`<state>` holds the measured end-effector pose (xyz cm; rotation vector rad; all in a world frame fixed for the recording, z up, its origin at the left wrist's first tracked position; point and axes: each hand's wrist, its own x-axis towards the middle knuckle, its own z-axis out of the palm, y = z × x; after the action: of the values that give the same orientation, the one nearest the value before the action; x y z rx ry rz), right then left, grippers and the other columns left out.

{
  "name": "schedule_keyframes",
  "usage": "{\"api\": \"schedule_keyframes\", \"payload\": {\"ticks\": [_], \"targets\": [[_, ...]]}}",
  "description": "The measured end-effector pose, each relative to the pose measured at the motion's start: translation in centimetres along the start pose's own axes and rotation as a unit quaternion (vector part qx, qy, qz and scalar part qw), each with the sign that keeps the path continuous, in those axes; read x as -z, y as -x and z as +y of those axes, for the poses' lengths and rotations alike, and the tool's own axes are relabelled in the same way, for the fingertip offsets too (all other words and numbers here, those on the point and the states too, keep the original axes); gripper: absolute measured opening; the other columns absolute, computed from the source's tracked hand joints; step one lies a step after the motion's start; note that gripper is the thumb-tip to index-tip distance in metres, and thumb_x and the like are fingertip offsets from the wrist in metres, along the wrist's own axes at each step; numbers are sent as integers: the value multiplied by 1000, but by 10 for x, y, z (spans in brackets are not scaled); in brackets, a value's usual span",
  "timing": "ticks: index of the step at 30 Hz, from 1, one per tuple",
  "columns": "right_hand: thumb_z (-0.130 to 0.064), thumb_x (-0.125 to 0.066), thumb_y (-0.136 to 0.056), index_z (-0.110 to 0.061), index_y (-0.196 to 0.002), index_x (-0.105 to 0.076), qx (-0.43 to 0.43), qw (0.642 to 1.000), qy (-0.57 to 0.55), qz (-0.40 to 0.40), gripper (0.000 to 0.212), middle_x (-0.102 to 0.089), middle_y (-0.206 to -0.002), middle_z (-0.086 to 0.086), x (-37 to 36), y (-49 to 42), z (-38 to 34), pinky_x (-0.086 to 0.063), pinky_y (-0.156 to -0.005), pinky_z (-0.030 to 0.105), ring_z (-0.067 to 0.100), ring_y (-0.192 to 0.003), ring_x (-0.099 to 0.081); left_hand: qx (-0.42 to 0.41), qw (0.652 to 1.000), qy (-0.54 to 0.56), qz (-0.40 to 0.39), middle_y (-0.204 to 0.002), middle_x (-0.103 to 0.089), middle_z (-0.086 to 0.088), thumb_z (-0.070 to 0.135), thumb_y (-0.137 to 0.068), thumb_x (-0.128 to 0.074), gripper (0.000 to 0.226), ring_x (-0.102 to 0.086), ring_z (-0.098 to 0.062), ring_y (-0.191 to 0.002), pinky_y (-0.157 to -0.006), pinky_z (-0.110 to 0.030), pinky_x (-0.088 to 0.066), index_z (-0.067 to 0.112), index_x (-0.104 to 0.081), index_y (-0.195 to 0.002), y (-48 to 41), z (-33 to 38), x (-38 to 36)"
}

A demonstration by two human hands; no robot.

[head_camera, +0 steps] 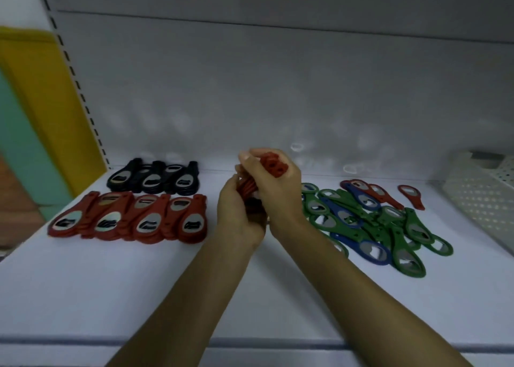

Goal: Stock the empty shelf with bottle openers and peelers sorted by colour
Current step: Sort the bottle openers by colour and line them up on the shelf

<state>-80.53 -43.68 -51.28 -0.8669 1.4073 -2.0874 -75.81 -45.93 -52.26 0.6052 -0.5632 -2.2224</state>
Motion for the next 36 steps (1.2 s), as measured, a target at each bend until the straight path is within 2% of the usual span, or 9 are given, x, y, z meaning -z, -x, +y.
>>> {"api": "schedule_keyframes", "payload": {"ticks": [3,7,12,16,23,25,27,30,36], "targets": [[-17,-74,-80,-4,-73,-57,-10,1000,-26,-10,23,-66,-61,7,-7,5,-1,-57,-60,32,18,-58,-65,-11,1000,-10,12,-67,-63,-4,13,-96,-36,29,-62,-12,-55,-55,-23,-51,9,-59,-80,3,7,11],[-18,-67,-86,-5,-67,-51,-8,999,-11,35,28,-54,-47,4,-20,11,-2,-52,-58,33,22,-50,-55,-83,990,-104,36,-90,-67,-7,31,-97,-40,32,-65,-18,-79,-69,-31,-53,6,-59,-97,13,5,18],[-27,-62,-90,-13,-68,-52,-84,992,-37,81,28,-60,-54,-1,-24,6,-15,-50,-56,26,10,-49,-53,-250,893,-373,-41,-86,-67,3,50,-91,-41,34,-67,-3,-71,-56,-19,-53,19,-55,-94,26,4,39],[-39,-62,-89,-11,-89,-63,-92,987,119,-55,28,-68,-84,4,-15,6,-18,-54,-79,30,16,-78,-64,-275,883,-381,-4,-80,-63,-3,38,-98,-37,25,-56,0,-50,-47,-15,-46,19,-50,-90,23,15,48],[-4,-66,-84,-5,-110,-61,-24,960,153,-233,26,-73,-95,6,32,6,-32,-55,-69,19,16,-85,-72,-193,881,-427,-63,-87,-65,-7,46,-94,-38,35,-60,-10,-53,-48,-21,-47,14,-51,-101,23,34,61],[-2,-67,-83,0,-108,-61,-1,963,156,-220,26,-73,-95,9,32,6,-27,-57,-70,24,20,-85,-72,-260,790,-554,-50,-84,-63,6,54,-88,-36,41,-61,-4,-54,-49,-16,-45,21,-48,-109,26,44,69],[-4,-71,-81,-4,-104,-62,39,962,193,-188,24,-73,-94,7,30,6,-17,-59,-72,27,17,-84,-72,-382,621,-685,-5,-87,-61,14,50,-91,-35,47,-59,0,-68,-63,-14,-44,19,-51,-122,29,58,87],[-13,-76,-77,-10,-103,-64,177,908,348,-150,29,-72,-95,3,25,4,6,-57,-78,24,8,-87,-69,-435,437,-788,8,-97,-68,-1,25,-95,-52,24,-62,-19,-88,-78,-24,-41,13,-64,-112,31,76,115],[-13,-76,-77,-4,-103,-72,311,762,507,-257,28,-73,-99,14,13,16,56,-58,-74,44,31,-88,-70,-399,385,-830,-65,-81,-70,-6,22,-84,-60,18,-63,-26,-77,-71,-39,-51,9,-73,-83,33,78,130]]}}
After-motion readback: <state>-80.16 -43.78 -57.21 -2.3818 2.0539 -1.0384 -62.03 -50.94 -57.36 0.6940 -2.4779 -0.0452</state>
